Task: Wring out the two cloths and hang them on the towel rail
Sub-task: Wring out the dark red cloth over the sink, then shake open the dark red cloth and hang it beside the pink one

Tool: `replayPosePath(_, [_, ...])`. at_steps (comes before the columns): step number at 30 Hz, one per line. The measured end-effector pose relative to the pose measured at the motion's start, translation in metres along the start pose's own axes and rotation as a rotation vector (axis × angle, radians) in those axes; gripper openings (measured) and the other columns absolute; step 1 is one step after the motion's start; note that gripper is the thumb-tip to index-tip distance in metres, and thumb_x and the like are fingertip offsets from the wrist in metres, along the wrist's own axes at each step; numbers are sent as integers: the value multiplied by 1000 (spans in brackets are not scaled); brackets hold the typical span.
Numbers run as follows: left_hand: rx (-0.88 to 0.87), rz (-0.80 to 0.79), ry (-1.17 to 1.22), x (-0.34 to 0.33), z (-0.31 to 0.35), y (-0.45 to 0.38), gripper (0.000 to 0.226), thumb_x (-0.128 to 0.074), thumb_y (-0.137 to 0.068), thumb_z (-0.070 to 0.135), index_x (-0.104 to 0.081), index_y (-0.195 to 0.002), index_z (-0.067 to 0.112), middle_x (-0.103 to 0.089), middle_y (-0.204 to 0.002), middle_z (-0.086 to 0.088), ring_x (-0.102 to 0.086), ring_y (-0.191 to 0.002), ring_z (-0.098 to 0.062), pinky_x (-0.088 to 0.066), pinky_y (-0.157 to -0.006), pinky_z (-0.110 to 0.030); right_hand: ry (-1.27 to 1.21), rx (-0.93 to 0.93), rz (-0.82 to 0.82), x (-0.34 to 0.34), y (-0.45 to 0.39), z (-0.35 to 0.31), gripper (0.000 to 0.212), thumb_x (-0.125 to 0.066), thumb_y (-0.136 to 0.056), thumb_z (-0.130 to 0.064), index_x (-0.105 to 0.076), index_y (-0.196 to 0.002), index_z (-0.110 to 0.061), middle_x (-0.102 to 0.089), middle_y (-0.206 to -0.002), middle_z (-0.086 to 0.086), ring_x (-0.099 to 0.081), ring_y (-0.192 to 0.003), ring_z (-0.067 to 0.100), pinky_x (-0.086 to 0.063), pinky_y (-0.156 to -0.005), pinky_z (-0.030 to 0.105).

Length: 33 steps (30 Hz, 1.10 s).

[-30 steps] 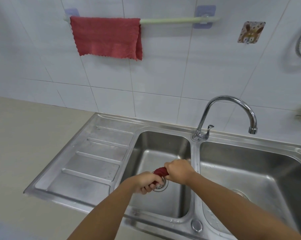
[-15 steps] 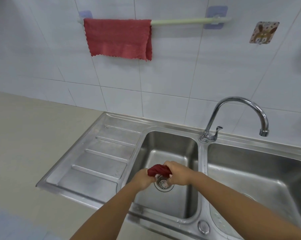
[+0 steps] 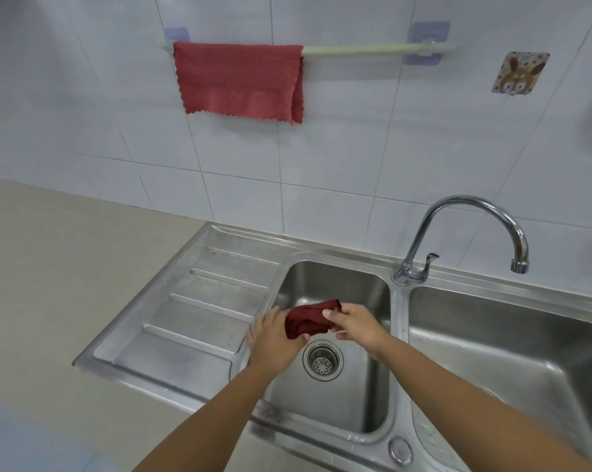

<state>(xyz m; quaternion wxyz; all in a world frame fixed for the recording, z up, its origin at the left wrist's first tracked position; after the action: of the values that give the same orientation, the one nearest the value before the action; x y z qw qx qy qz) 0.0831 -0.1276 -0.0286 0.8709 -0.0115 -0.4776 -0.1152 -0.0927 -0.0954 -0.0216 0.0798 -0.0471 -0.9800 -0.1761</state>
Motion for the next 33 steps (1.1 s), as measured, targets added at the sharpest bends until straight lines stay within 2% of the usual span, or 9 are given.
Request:
replayPosePath(3, [-74, -14, 60, 3, 12, -2, 56, -62, -85, 44, -43, -137, 36, -45, -141, 12, -36, -135, -17, -26, -115, -47, 14, 17, -10, -2, 0, -7, 11, -61, -94, -22, -66, -104, -22, -71, -97, -1, -64, -90, 14, -51, -79, 26])
replayPosePath(6, [-91, -105, 303, 2, 26, 2, 12, -63, -89, 26, -59, -97, 33, -67, -99, 11, -63, -97, -12, -52, -92, -36, 95, 45, 4, -6, 0, -11, 9, -59, -95, -20, -62, -99, -12, -68, -82, 0, -62, -70, 7, -47, -60, 13])
replayPosePath(10, [28, -66, 416, 10, 20, -1, 13, -65, -89, 25, -55, -80, 23, -67, -82, 2, -62, -75, -13, -49, -71, -28, 133, 78, 40, -2, -2, -12, 9, -66, -91, -20, -60, -88, -13, -69, -68, -2, -63, -53, 3, -48, -56, 17])
replayPosePath(16, [95, -83, 511, 14, 13, -7, 17, -68, -86, 14, -55, -97, 17, -70, -99, -8, -67, -90, -20, -54, -83, -34, 276, 103, -11, 9, -1, -12, 9, -66, -89, -24, -72, -83, -19, -67, -74, 0, -59, -66, 13, -47, -69, 30])
replayPosePath(20, [-35, -165, 528, 13, 27, -9, 72, -71, -82, 6, -29, -132, 36, -67, -106, 3, -69, -94, -12, -57, -84, -29, 330, 101, 33, 15, 2, -16, 17, -65, -89, -25, -66, -72, -23, -63, -69, -6, -56, -64, 9, -44, -66, 25])
replayPosePath(22, [-83, -225, 453, 11, 34, -7, 80, -71, -83, 7, -25, -139, 42, -66, -109, 4, -67, -98, -12, -55, -84, -25, 362, 117, 44, 17, 0, -20, 15, -63, -89, -23, -65, -75, -21, -65, -70, -7, -59, -67, 10, -48, -69, 29])
replayPosePath(26, [-192, -179, 14, 18, 45, -6, 23, -63, -90, 20, -64, -113, 21, -55, -108, 1, -59, -100, -16, -43, -86, -23, 406, 174, 61, 19, 0, -26, 16, -55, -92, -20, -65, -81, -27, -70, -80, -5, -65, -79, 15, -53, -84, 39])
replayPosePath(30, [-231, -39, -14, 26, 50, -7, 12, -66, -88, 27, -63, -98, 20, -50, -109, 6, -54, -94, -10, -44, -84, -21, 457, 174, 73, 17, 2, -24, 15, -53, -94, -34, -66, -94, -26, -69, -93, -9, -63, -89, 10, -51, -86, 33])
replayPosePath(33, [-240, -15, -8, 35, 51, -9, 21, -67, -85, 20, -49, -75, 23, -56, -92, 3, -56, -84, -15, -44, -71, -22, 452, 159, -44, 15, 4, -27, 20, -68, -85, -43, -67, -92, -25, -66, -85, -11, -61, -79, 7, -45, -71, 23])
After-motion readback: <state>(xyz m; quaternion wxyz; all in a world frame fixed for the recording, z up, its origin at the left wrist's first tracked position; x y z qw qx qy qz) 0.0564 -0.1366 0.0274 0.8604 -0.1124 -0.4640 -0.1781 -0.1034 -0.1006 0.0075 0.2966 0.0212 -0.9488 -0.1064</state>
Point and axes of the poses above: each hand's wrist, its own y-axis away from the middle knuckle, its own x-axis out of the back of the hand, z = x × y, the point moved 7 cm from there along -y, towards the middle knuckle
